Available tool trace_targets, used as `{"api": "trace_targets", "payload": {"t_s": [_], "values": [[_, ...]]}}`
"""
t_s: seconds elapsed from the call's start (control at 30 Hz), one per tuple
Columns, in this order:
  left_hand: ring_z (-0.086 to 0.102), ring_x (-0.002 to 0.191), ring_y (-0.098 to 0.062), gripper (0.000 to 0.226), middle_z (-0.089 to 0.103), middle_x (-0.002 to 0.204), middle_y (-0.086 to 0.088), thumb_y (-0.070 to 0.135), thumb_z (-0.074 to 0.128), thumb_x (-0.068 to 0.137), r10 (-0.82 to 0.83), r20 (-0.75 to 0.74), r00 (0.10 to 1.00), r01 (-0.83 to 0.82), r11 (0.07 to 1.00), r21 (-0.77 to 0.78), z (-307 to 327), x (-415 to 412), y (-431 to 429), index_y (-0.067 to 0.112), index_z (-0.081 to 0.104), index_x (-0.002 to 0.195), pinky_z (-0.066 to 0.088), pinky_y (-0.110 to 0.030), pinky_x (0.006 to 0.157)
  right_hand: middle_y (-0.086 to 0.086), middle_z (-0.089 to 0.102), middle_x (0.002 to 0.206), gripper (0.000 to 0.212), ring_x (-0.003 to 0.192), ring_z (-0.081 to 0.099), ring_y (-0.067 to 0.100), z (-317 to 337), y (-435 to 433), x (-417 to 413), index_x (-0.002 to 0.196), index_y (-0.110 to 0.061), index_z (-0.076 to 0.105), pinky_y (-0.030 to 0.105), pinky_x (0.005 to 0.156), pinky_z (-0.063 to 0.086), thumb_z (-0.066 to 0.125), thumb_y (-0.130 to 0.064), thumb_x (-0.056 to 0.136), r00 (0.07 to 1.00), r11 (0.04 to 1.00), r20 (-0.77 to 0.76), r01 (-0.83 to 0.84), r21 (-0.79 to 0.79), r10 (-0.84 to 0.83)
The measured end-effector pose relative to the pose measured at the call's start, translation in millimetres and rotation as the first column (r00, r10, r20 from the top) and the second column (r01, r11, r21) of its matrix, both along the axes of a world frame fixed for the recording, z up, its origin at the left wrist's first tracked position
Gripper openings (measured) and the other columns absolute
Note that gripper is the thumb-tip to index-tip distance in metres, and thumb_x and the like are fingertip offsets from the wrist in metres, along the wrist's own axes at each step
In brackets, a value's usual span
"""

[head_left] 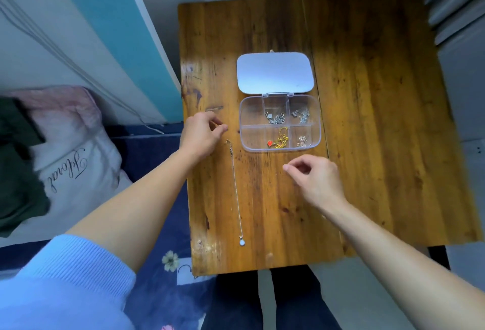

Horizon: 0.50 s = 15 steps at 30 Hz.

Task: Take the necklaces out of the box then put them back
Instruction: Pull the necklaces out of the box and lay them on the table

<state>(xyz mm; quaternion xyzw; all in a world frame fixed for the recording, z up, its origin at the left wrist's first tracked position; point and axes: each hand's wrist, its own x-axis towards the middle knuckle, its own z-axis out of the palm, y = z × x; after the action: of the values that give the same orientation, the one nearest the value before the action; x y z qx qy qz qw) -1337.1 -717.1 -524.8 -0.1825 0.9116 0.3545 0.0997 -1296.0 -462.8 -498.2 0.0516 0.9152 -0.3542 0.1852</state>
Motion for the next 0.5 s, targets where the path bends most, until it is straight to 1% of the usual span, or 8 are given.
{"api": "trace_targets", "payload": {"t_s": [0.07,0.17,0.23,0.33,0.43,0.5], "values": [[0.064,0.086,-0.021,0.022,0.07,0.09,-0.005,0.033,0.066,0.088,0.035,0.003,0.999,-0.035,0.994,0.107,3,-1,10,0.013,0.072,0.095,0.055,-0.038,0.077,-0.005,0.069,0.071,0.007,0.075,0.065,0.02,8,4,-44,0.077,-0.021,0.074,0.03,0.071,0.049,0.073,-0.027,0.081,0.997,0.999,-0.079,0.0,0.037,0.003],[0.067,0.08,-0.024,0.024,0.068,0.084,-0.005,0.036,0.066,0.087,0.049,0.038,0.998,-0.057,0.965,0.255,4,-1,27,0.013,0.07,0.095,0.058,-0.042,0.074,-0.003,0.073,0.082,0.01,0.083,0.065,0.021,8,-4,-94,0.083,-0.021,0.075,0.03,0.072,0.049,0.066,-0.025,0.084,0.984,0.987,-0.145,-0.084,0.136,0.104],[0.067,0.079,-0.026,0.025,0.068,0.084,-0.007,0.035,0.067,0.087,0.068,0.051,0.996,-0.08,0.957,0.279,0,0,33,0.012,0.068,0.098,0.058,-0.041,0.072,0.0,0.075,0.092,0.015,0.088,0.065,0.021,0,-17,-115,0.09,-0.021,0.076,0.03,0.072,0.049,0.062,-0.027,0.087,0.967,0.962,-0.152,-0.169,0.215,0.204],[0.067,0.074,-0.024,0.018,0.068,0.081,-0.009,0.031,0.067,0.088,0.103,0.07,0.992,-0.119,0.949,0.294,-6,3,36,0.015,0.065,0.096,0.057,-0.037,0.066,0.002,0.075,0.098,0.019,0.091,0.066,0.023,-17,-38,-130,0.096,-0.022,0.075,0.032,0.073,0.051,0.061,-0.033,0.088,0.935,0.901,-0.11,-0.286,0.325,0.337],[0.067,0.068,-0.018,0.014,0.068,0.077,-0.004,0.032,0.066,0.089,0.113,0.079,0.99,-0.132,0.945,0.299,-7,6,37,0.019,0.064,0.093,0.052,-0.027,0.059,0.003,0.074,0.094,0.023,0.088,0.066,0.025,-32,-53,-135,0.097,-0.022,0.074,0.032,0.069,0.049,0.065,-0.04,0.087,0.916,0.846,-0.065,-0.336,0.415,0.396],[0.067,0.067,-0.017,0.015,0.068,0.077,-0.004,0.034,0.065,0.089,0.108,0.076,0.991,-0.126,0.948,0.291,-8,7,37,0.019,0.065,0.092,0.049,-0.022,0.057,0.002,0.072,0.091,0.023,0.083,0.066,0.024,-38,-57,-137,0.094,-0.021,0.073,0.034,0.069,0.052,0.068,-0.042,0.085,0.916,0.833,-0.052,-0.337,0.438,0.397]]}}
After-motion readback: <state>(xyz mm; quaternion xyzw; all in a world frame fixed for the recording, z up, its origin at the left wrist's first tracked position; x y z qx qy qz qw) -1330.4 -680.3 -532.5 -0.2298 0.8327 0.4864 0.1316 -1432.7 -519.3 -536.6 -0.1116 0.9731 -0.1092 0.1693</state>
